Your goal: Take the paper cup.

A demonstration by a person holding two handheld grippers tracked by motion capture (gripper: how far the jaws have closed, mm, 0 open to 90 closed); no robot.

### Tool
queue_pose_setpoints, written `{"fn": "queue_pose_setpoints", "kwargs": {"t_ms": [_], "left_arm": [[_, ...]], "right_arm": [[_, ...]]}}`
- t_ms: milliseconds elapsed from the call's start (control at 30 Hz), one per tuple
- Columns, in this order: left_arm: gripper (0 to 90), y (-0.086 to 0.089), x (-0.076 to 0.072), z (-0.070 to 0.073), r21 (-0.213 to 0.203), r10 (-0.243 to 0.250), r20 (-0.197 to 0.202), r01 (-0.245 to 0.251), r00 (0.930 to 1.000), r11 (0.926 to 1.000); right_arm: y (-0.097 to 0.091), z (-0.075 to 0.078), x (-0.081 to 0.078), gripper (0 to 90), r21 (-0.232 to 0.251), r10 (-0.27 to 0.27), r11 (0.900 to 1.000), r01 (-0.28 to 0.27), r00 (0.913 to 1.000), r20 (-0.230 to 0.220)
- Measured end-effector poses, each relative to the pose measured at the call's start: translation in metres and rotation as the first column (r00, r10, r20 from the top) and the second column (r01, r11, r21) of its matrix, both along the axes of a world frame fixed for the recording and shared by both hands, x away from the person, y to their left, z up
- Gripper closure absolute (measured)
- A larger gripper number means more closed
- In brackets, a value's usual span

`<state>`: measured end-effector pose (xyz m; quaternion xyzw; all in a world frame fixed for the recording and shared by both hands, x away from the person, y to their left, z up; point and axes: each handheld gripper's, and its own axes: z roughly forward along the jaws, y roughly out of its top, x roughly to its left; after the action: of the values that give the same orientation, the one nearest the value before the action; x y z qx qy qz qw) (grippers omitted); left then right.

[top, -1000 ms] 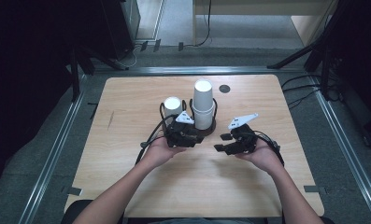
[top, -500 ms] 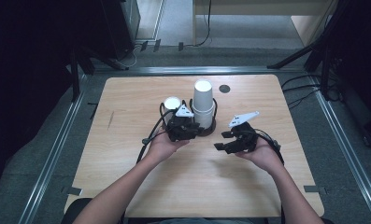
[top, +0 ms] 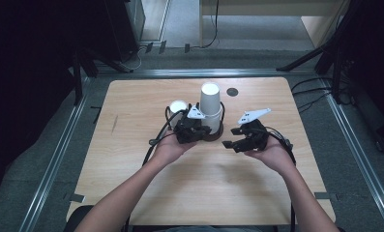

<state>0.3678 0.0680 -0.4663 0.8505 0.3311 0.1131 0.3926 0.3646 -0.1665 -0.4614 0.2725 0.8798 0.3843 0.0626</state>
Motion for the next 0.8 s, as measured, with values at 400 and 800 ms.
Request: {"fn": "queue_pose_setpoints", "kwargs": {"t_ms": [400, 800], "left_arm": [[89.7, -0.001, 0.014, 0.011, -0.042, 0.043, -0.029, -0.044, 0.9987, 0.9982], [89.6, -0.001, 0.020, 0.010, -0.055, 0.065, -0.054, -0.068, 0.9964, 0.9962]], "right_arm": [[0.003, 0.032, 0.019, 35.6, 0.004, -0.023, 0.9997, 0.023, 0.9996, -0.015], [0.011, 0.070, 0.039, 32.9, -0.013, -0.029, 0.9995, 0.029, 0.9993, 0.024]]}}
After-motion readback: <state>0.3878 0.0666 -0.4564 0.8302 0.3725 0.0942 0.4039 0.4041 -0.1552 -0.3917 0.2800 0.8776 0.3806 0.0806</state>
